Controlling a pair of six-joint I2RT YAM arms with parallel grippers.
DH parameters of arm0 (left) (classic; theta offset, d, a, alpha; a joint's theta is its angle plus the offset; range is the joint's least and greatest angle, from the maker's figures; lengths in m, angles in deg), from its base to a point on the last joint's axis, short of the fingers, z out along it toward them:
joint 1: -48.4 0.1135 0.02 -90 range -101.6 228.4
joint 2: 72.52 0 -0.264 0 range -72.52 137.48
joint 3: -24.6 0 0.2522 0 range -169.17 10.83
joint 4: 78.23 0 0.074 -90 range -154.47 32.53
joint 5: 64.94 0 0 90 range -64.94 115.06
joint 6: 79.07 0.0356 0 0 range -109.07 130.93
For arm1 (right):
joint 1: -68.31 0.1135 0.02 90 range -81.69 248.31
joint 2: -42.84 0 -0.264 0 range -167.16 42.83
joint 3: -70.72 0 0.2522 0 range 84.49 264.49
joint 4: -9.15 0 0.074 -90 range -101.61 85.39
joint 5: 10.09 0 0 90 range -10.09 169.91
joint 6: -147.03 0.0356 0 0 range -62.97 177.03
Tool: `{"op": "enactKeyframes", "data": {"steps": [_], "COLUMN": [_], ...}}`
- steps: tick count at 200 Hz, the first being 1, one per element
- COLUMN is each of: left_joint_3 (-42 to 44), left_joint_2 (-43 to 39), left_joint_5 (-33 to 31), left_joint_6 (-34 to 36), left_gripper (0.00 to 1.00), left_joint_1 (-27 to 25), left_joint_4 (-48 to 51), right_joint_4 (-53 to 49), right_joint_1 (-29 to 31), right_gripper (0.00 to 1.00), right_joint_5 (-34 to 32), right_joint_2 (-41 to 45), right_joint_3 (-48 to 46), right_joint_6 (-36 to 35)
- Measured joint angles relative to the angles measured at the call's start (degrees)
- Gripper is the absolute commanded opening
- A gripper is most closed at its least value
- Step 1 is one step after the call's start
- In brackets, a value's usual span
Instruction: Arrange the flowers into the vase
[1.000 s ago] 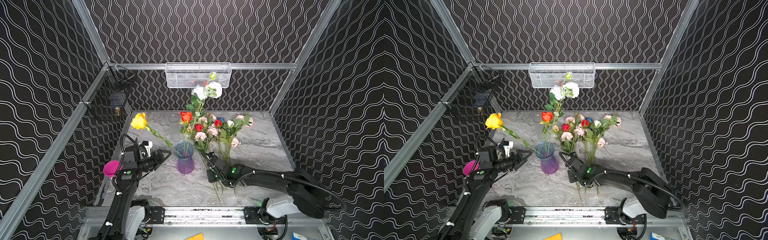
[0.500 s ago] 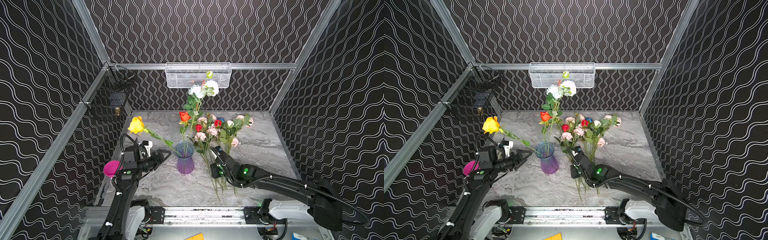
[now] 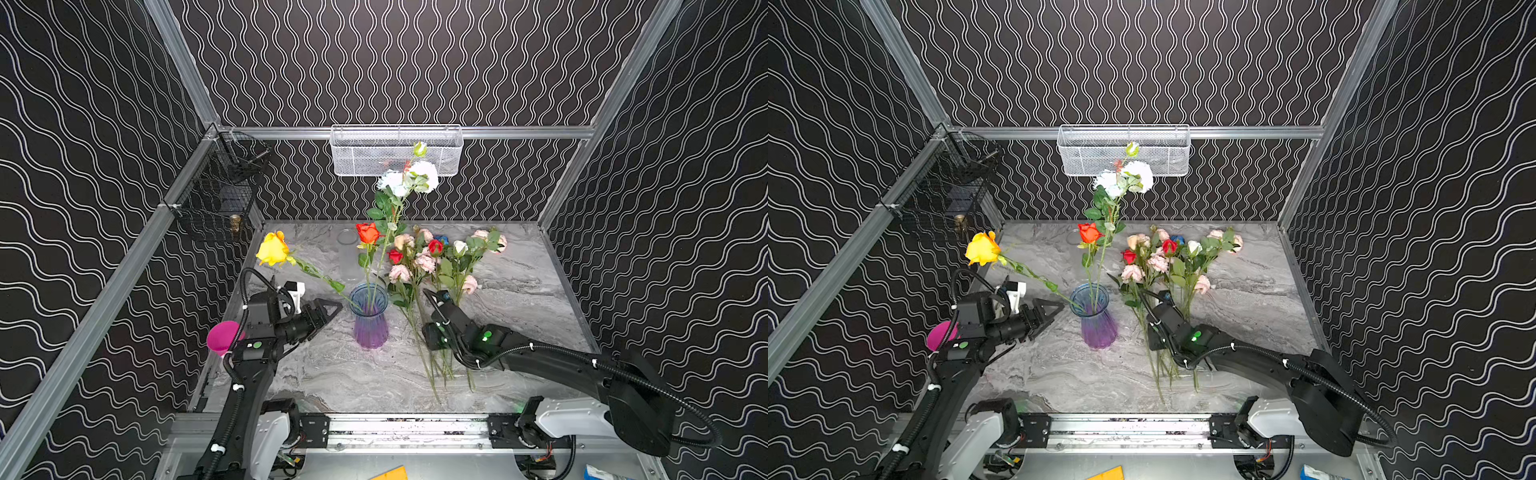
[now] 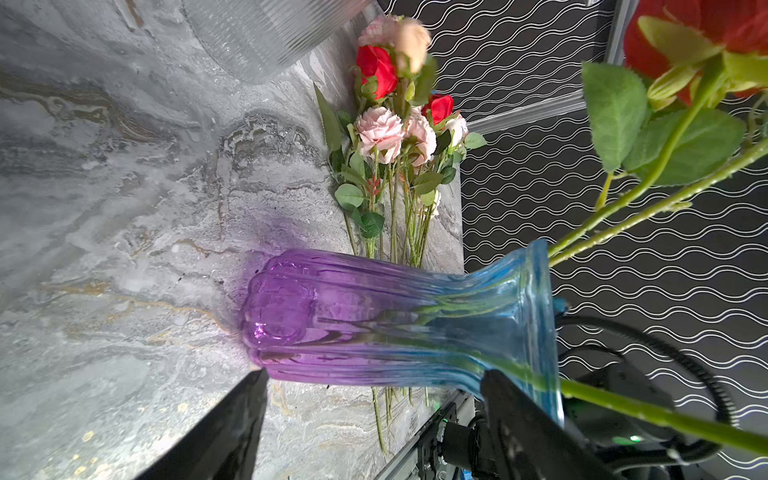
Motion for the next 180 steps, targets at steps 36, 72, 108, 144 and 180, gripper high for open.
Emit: {"op": "enactKeyframes", "data": {"steps": [36,72,108,144,180], "left_joint_3": [-0.13,-0.33,-0.33,-0.33,-0.33], "left_joint_2": [-0.42,-0.42,-0.9,-0.57,-0.66], "left_joint_5": [-0.24,-0.24,-0.28,-0.24,-0.24], "left_joint_6": [0.11,0.15,0.15,0.15,0.15], "left_gripper": [0.86,0.86,0.86,0.86,0.86], "left_joint_1": [0.0,0.0,0.0,0.0,0.0], "left_joint_4": [0.33,0.37,0.39,0.5,0.57], "right_joint_4": [3.72,4.28,1.99,-0.17,-2.75], "right_joint_1": [-6.03,-9.75,-11.13,-12.72,-14.03], "right_gripper": [0.29,0.29,0.29,0.25,0.15], "right_joint_5": [-0.37,2.38,3.43,4.07,4.26], "right_joint_2": [-11.32,-23.06,-30.27,-36.26,-39.47], "right_joint_3": [12.26,23.76,30.29,34.84,38.73], "right_joint_6": [-4.52,-9.44,-13.88,-16.39,-16.9]}}
